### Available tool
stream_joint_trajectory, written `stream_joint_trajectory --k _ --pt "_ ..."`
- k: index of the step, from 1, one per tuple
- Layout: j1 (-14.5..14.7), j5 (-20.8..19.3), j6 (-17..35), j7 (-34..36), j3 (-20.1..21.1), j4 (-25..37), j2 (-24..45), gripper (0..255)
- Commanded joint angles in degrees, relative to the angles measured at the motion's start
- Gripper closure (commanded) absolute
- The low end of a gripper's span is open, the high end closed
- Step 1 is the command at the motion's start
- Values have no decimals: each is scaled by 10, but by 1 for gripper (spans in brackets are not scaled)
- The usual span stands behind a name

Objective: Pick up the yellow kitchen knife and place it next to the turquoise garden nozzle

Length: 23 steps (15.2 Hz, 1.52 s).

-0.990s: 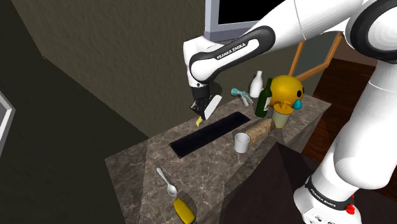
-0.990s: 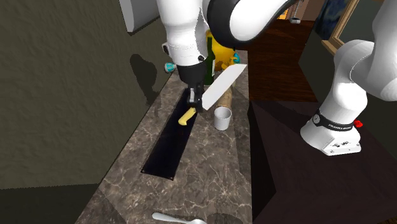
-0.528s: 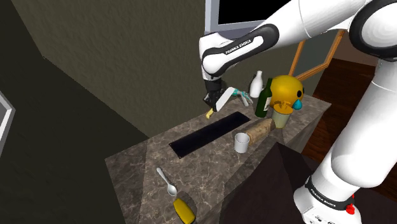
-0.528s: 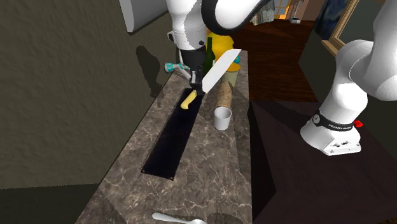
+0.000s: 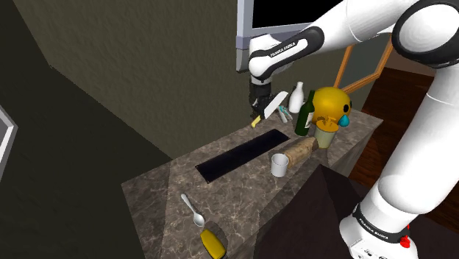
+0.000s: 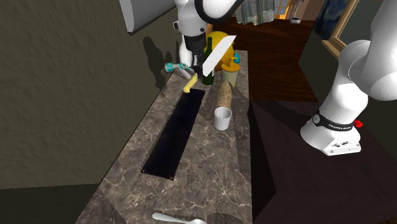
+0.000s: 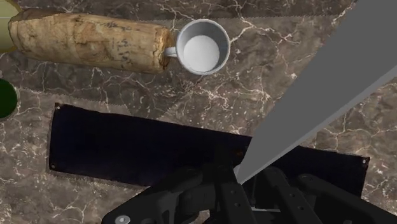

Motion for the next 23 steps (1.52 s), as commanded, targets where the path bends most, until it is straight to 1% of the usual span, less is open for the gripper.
stream_joint_trajectory --k 1,7,13,18,23 --pt "-12 -2 -1 -23 -10 13 10 255" --pt "-55 -4 -5 -99 -44 63 49 255" --pt "-99 1 -17 -174 -72 138 104 255" --pt "-138 11 -37 -233 -89 223 164 255" --pt "-181 25 -69 -289 -101 335 238 255"
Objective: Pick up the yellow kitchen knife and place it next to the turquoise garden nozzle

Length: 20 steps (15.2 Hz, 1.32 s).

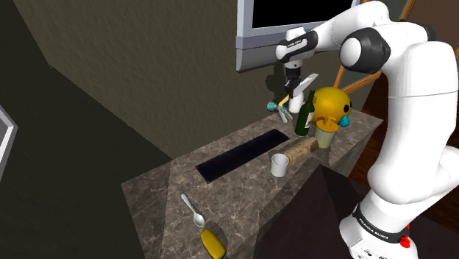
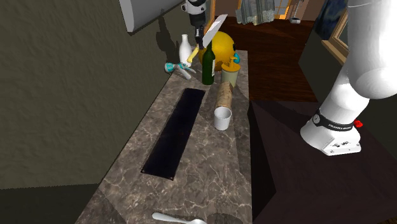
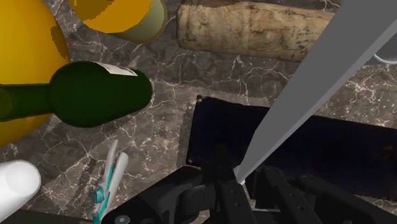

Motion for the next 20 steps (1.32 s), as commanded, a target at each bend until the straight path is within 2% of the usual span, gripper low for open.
stream_joint_trajectory --k 1,6,20 --pt "-20 7 -18 -25 -4 60 39 255" --pt "-68 23 -75 -73 -9 221 139 255" --pt "-67 24 16 -65 -6 153 162 255"
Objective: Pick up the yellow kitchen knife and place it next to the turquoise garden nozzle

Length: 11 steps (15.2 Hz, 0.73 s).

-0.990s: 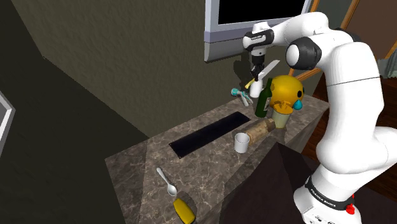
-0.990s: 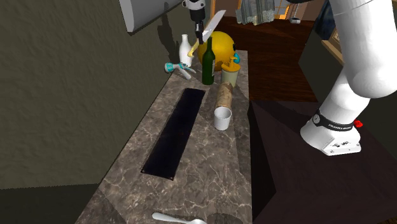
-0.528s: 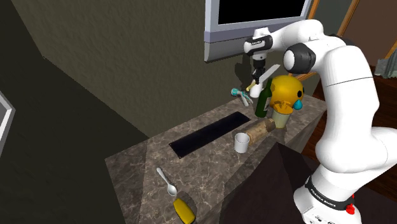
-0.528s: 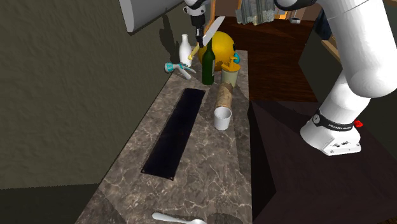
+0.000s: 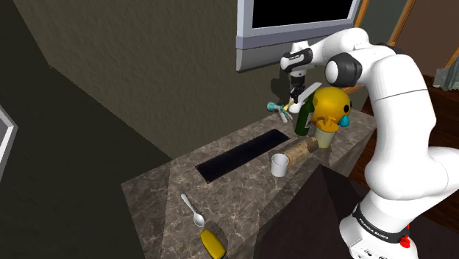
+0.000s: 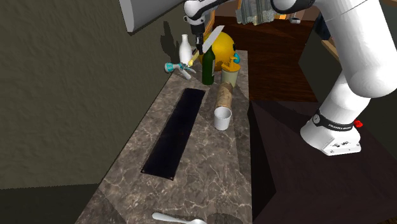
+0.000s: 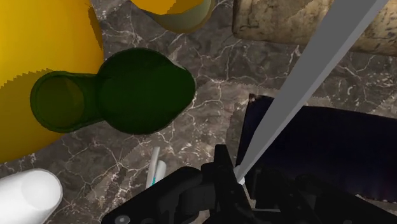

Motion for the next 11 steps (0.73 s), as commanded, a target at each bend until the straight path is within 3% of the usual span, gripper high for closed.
stream_joint_trajectory --k 1,11 --pt "0 0 13 1 0 -10 3 255" --pt "-1 3 68 5 3 -32 36 255"
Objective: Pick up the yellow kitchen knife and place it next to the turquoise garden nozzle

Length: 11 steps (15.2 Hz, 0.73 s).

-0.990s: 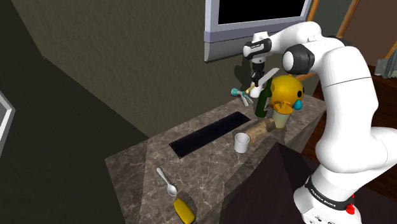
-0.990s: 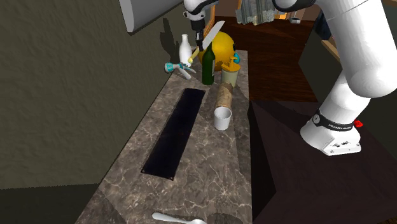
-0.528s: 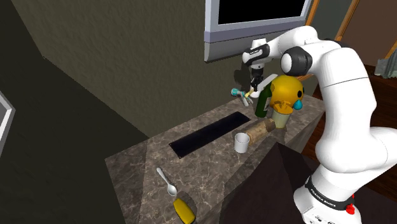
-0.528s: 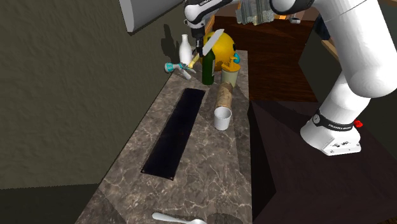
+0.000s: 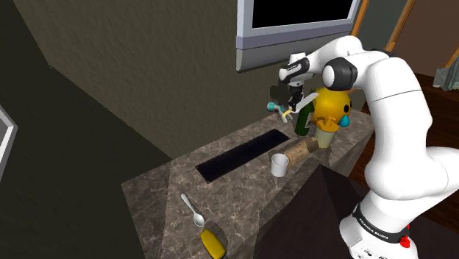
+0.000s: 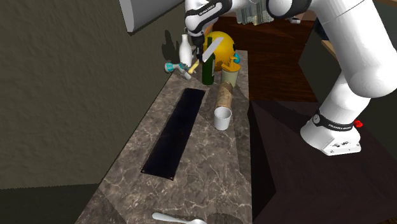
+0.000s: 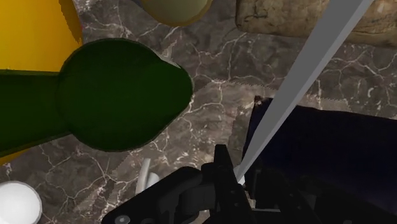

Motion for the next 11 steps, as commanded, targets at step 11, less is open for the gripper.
stream_joint_trajectory --k 11 --pt "-3 4 58 5 4 -5 53 255"
